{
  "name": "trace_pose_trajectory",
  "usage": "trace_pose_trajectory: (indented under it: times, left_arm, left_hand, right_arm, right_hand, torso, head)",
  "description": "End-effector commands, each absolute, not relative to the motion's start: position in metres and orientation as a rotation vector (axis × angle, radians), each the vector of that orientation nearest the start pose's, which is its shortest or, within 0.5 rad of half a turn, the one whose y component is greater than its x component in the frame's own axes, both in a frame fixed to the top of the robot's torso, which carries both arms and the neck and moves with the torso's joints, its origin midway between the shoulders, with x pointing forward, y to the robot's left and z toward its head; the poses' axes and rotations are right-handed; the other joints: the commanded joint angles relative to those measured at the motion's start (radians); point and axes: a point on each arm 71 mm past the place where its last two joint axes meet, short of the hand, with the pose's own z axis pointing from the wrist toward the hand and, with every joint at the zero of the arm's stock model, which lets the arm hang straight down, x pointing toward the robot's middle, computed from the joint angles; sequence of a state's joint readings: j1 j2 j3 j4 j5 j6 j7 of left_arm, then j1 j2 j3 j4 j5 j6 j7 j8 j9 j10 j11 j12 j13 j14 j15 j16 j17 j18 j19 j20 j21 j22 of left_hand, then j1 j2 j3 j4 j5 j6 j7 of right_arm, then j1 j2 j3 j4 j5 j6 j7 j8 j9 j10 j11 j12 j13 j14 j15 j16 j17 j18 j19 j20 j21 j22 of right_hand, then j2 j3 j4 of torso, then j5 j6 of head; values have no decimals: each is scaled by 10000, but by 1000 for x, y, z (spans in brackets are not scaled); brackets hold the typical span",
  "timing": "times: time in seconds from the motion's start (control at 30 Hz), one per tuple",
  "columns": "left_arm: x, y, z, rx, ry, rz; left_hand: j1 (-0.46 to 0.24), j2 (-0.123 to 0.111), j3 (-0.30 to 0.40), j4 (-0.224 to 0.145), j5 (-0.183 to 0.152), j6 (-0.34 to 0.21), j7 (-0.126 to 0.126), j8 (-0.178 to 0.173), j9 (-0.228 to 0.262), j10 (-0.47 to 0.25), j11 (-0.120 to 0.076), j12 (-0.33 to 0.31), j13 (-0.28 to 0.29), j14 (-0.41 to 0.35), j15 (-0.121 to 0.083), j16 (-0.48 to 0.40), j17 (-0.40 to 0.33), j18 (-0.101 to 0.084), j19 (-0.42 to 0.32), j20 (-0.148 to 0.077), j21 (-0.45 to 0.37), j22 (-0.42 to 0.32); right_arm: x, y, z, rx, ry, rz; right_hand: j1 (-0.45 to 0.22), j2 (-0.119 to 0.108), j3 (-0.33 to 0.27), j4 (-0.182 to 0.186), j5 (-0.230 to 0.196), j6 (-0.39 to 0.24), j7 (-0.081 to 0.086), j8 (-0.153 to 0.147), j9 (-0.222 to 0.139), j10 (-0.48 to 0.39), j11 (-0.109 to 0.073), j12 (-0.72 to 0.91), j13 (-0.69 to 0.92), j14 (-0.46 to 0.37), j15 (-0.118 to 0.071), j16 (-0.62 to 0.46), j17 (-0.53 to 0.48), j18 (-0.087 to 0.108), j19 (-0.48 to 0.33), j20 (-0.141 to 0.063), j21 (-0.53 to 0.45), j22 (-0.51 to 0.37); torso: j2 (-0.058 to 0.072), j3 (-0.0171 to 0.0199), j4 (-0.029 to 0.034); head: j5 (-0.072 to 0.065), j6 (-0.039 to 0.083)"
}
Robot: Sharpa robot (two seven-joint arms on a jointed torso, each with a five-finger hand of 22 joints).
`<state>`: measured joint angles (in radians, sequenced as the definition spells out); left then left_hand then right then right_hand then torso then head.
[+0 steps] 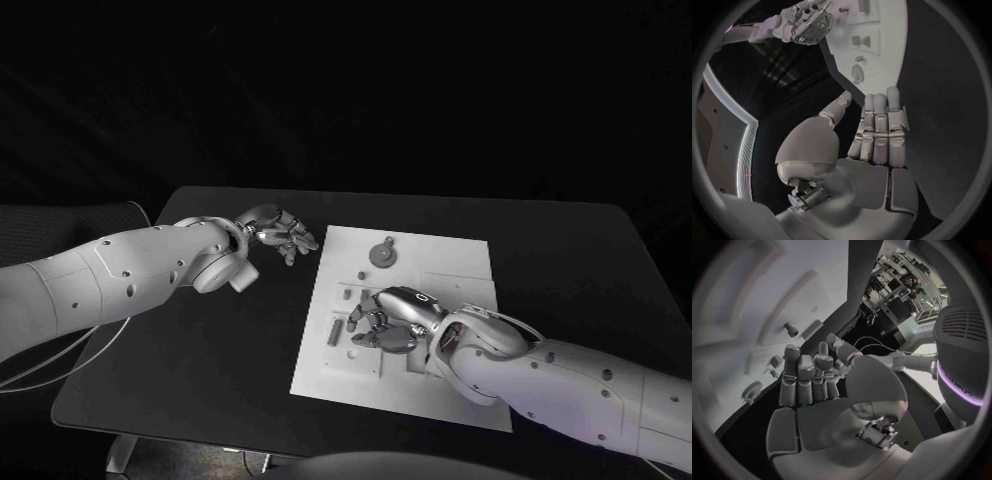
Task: Assemble the parts on the task board
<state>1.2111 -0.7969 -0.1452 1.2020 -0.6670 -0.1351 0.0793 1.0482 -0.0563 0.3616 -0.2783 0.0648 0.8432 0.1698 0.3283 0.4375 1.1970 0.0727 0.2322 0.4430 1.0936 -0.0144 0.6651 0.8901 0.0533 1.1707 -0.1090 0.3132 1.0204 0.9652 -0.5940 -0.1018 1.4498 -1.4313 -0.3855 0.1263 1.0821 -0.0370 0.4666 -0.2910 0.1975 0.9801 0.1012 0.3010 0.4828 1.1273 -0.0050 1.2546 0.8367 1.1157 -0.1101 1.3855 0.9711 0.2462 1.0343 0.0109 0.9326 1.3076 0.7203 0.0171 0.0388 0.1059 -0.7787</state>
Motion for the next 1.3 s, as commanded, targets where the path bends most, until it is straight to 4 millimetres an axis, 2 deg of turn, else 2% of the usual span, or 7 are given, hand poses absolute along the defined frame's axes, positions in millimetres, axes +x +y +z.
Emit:
trace_pose_trajectory:
  times: [0.03,0.23,0.4,0.5,0.57,0.83,1.3]
  left_arm:
    - [519,276,-247,-5233,19980,-8223]
    - [520,277,-246,-5290,19836,-8215]
    - [521,276,-246,-5352,19723,-8363]
    - [521,275,-245,-5345,19664,-8392]
    - [521,276,-245,-5382,19588,-8410]
    - [522,275,-244,-5402,19468,-8428]
    - [523,273,-243,-5449,19297,-8511]
  left_hand:
    - [-120,-16,-94,-1,-41,90,15,40,8,47,-24,-33,21,65,-15,-58,19,164,60,-42,-65,14]
    - [-161,-20,-115,5,-40,88,14,38,5,47,-26,-36,33,70,-18,-65,30,165,65,-44,-70,18]
    - [-161,-3,-110,1,-35,82,14,34,2,37,-25,-43,38,66,-19,-74,34,168,62,-48,-78,18]
    - [-155,4,-104,-6,-33,81,13,34,0,30,-24,-47,41,63,-19,-81,35,169,59,-49,-83,17]
    - [-152,6,-103,-9,-33,81,14,34,0,27,-23,-49,43,60,-19,-84,36,169,58,-49,-86,17]
    - [-140,9,-93,-21,-30,82,14,34,-2,15,-20,-58,49,53,-17,-96,40,168,50,-47,-97,16]
    - [-128,19,-80,-26,-28,87,14,36,-3,15,-20,-59,59,56,-16,-104,47,168,53,-46,-103,19]
  right_arm:
    - [410,-81,-297,-2629,17582,10906]
    - [422,-75,-290,-3338,17910,10440]
    - [428,-68,-289,-4089,18104,9958]
    - [429,-64,-289,-4378,18170,9790]
    - [429,-61,-288,-4552,18103,9703]
    - [430,-50,-286,-4987,18043,9617]
    - [432,-35,-290,-5836,18361,9193]
  right_hand:
    - [-35,-141,80,0,-67,-353,151,-132,-46,-14,86,-38,17,11,85,17,-2,156,-33,50,-46,87]
    - [56,-266,92,-8,-131,-1045,443,-518,-230,-146,366,-20,52,-81,356,11,10,156,-131,89,-96,81]
    - [348,-444,100,-25,-151,-1279,534,-640,-330,-344,460,-3,83,-257,461,11,40,156,-307,159,-145,105]
    - [522,-554,83,-28,-161,-1442,469,-711,-382,-441,403,2,93,-349,429,15,56,156,-393,201,-164,120]
    - [669,-647,36,-27,-201,-1655,327,-790,-435,-552,275,-2,102,-459,342,24,75,156,-486,256,-185,134]
    - [846,-730,-70,-29,-203,-2054,94,-878,-503,-615,52,13,107,-548,157,84,94,156,-528,305,-168,146]
    - [813,-639,-111,-17,-201,-2076,27,-813,-486,-604,-15,33,113,-551,92,128,100,156,-516,312,-149,147]
  torso:
    - [1,-1,10]
    - [1,3,0]
    - [5,7,13]
    - [6,8,13]
    - [9,7,5]
    - [4,9,7]
    - [5,-3,5]
  head:
    - [-8,27]
    - [-14,77]
    - [-32,89]
    - [-24,85]
    - [-9,71]
    - [42,42]
    - [87,4]
